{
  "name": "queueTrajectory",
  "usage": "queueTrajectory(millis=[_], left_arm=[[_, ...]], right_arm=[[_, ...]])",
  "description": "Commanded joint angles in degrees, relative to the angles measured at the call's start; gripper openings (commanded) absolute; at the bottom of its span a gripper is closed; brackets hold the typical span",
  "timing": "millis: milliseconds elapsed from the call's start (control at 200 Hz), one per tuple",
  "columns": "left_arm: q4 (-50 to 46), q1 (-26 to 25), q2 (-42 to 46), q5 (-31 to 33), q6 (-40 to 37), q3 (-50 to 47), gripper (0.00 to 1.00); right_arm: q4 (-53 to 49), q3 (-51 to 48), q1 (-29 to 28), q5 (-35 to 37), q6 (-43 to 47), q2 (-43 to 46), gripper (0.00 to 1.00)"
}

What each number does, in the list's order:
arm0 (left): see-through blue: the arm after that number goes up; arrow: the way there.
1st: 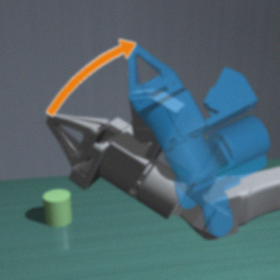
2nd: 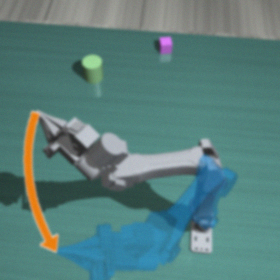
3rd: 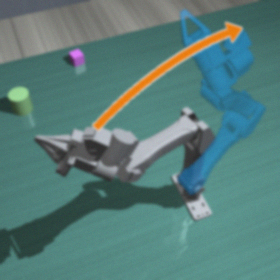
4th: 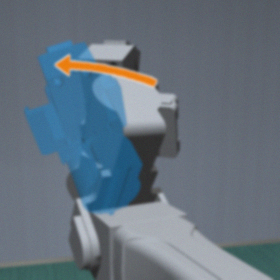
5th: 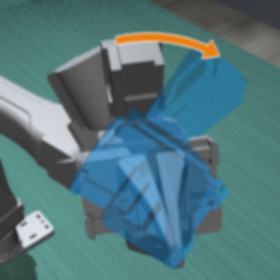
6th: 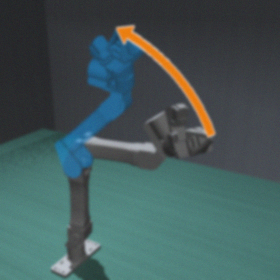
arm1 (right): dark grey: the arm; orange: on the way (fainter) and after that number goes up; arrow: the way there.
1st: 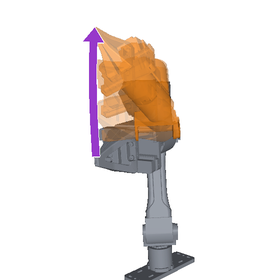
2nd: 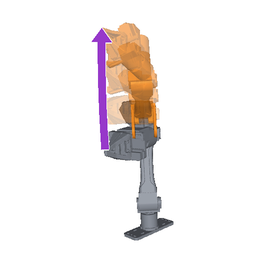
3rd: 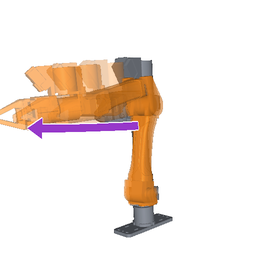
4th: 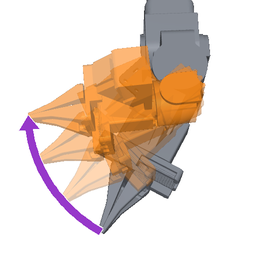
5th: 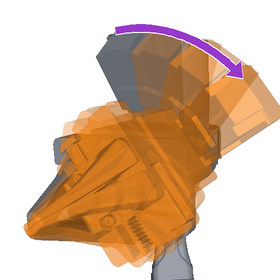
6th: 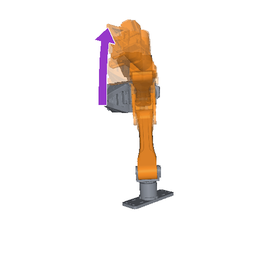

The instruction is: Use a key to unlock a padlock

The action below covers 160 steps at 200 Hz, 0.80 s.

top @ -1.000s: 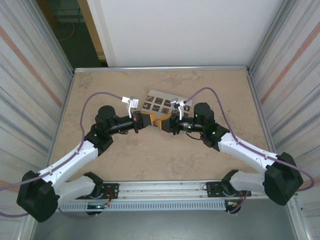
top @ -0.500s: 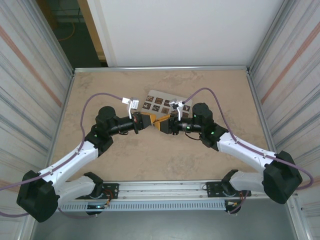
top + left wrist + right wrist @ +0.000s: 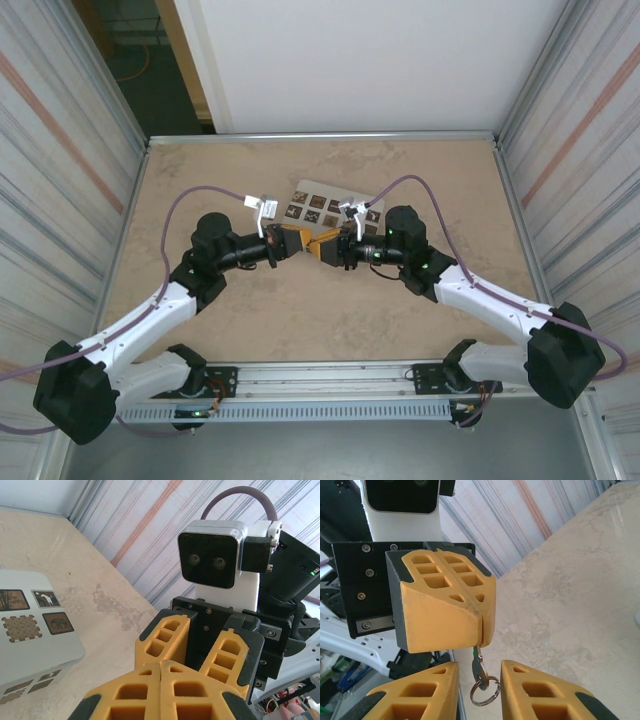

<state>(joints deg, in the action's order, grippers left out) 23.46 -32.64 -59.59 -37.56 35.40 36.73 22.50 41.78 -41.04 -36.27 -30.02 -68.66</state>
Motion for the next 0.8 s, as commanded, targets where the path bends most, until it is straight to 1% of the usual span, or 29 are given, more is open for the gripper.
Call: queueTrajectory(millis=[0, 235, 421, 576, 671, 797], left_arm=[[1.49, -0.36, 1.41, 0.49, 0.26, -0.43, 0.0], [1.67, -0.36, 1.41, 0.61, 0.4, -0.43, 0.0], [1.72, -0.35, 1.49, 0.58, 0.53, -0.43, 0.0], [1.76, -0.37, 1.63, 0.56, 0.48, -0.43, 0.0], [1.67, -0.39, 1.83, 0.69, 0.51, -0.43, 0.0], [1.67, -0.36, 2.44, 1.33, 0.52, -0.74, 0.0]], right_arm=[[1.06, 0.94, -0.47, -0.48, -0.94, -0.28, 0.27], [0.02, 1.0, -0.54, -0.18, -0.66, -0.79, 0.23], [-0.43, 1.12, -0.55, 0.0, -0.57, -1.03, 0.15], [-0.66, 1.13, -0.54, 0.65, -0.4, -0.78, 0.05], [-1.58, 1.11, -0.61, 1.42, 0.25, -0.27, 0.01], [-3.97, 0.9, -0.19, 3.14, 1.34, 0.79, 0.0]])
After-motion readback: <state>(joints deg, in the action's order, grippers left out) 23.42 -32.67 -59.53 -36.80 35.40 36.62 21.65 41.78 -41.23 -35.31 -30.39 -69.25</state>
